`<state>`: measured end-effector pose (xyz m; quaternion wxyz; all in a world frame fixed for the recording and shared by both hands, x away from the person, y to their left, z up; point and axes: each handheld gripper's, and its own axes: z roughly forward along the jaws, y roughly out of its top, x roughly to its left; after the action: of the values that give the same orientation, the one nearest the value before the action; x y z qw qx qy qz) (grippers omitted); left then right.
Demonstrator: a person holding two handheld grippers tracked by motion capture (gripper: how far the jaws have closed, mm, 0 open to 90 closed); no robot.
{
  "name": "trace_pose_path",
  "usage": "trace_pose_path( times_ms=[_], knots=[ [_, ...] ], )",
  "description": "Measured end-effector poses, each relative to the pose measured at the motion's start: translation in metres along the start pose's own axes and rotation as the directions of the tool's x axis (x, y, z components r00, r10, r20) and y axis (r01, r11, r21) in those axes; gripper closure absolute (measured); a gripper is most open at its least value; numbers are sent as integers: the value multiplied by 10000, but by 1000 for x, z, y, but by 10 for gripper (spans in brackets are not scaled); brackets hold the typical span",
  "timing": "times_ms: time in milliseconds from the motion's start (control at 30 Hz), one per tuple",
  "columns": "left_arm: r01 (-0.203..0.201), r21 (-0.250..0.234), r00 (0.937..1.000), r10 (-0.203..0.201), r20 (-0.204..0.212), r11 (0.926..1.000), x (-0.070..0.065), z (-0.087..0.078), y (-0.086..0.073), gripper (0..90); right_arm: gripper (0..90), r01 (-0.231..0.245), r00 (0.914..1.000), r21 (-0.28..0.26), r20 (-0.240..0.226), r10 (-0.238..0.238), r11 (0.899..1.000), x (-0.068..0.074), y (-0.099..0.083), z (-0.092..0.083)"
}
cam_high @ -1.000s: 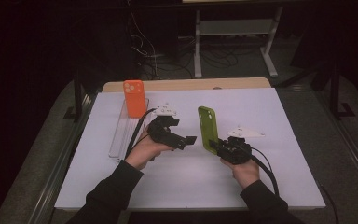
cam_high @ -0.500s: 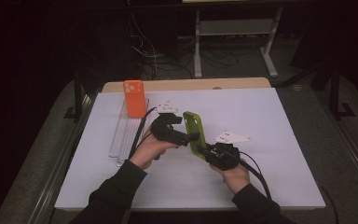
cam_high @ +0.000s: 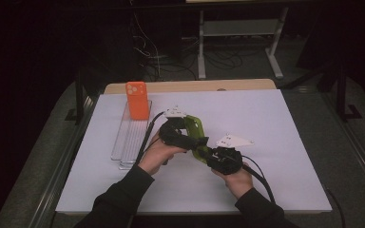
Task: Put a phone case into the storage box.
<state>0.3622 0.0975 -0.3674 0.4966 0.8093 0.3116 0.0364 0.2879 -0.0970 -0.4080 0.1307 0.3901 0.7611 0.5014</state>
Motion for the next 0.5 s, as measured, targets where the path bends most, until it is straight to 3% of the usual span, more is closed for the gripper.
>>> trace_pose_path(
  times_ms=[267, 500],
  knots=[
    [220, -401, 9998, -220, 19, 9990, 0, -2, 1, 95, 756, -61, 10000, 115, 9, 61, 9999, 2, -1, 2],
    [325, -426, 9995, -322, 71, 9986, 1, -2, 1, 122, 756, -32, 10000, 137, 21, 31, 9999, 3, -3, 6]
  ],
)
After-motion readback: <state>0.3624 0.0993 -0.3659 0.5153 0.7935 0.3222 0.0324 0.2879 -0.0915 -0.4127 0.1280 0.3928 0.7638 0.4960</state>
